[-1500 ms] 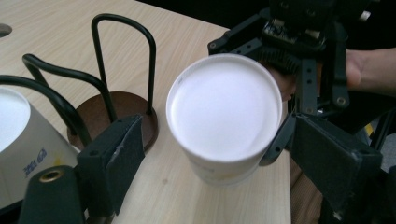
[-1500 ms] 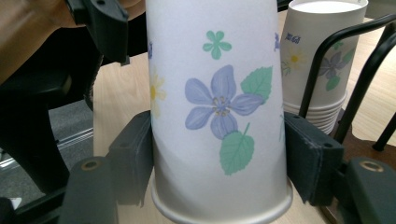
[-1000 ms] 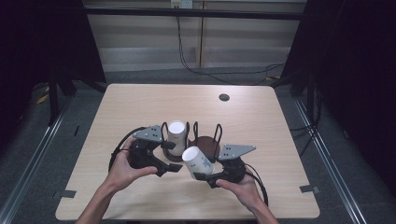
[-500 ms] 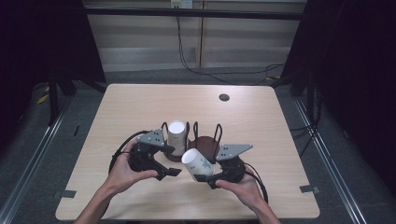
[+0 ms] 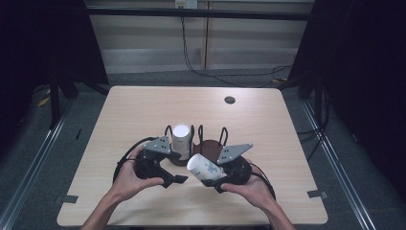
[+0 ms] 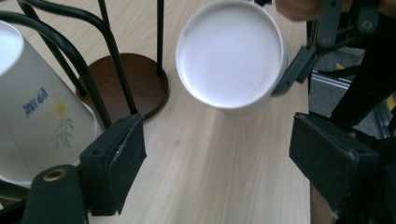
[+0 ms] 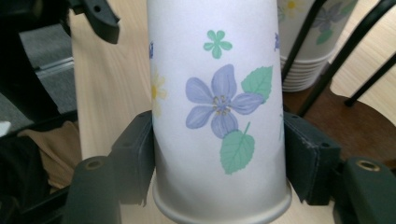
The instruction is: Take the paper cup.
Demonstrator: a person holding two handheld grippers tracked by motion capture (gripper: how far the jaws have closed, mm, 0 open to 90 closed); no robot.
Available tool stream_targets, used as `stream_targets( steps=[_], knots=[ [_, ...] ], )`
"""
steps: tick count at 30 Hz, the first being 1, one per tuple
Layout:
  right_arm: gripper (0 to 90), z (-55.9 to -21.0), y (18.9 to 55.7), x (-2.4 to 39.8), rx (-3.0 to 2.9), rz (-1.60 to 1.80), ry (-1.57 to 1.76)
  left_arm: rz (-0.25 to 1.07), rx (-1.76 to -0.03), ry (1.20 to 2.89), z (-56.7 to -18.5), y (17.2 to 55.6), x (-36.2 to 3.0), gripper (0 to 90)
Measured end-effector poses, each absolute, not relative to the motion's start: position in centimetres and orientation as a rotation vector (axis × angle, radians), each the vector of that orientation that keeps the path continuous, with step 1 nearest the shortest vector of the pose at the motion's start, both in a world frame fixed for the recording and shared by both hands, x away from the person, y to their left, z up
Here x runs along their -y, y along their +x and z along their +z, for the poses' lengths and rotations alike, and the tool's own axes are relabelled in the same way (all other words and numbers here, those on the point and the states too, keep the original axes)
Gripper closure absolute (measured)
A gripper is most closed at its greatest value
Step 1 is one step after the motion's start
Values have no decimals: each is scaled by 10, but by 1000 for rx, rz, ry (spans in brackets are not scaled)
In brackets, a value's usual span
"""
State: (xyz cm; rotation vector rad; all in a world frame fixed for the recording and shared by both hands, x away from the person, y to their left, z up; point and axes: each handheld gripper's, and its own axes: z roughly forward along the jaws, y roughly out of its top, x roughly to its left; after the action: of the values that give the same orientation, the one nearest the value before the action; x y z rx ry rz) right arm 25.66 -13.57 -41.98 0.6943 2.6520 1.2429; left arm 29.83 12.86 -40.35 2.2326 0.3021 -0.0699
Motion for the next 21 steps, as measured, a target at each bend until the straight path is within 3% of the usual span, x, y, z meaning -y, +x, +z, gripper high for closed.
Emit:
stream_targets(
  steps=[21],
  knots=[
    [335,-417,271,130,-2834,1030,626,-45,-292,2270,-407,299,-128,186]
  ],
)
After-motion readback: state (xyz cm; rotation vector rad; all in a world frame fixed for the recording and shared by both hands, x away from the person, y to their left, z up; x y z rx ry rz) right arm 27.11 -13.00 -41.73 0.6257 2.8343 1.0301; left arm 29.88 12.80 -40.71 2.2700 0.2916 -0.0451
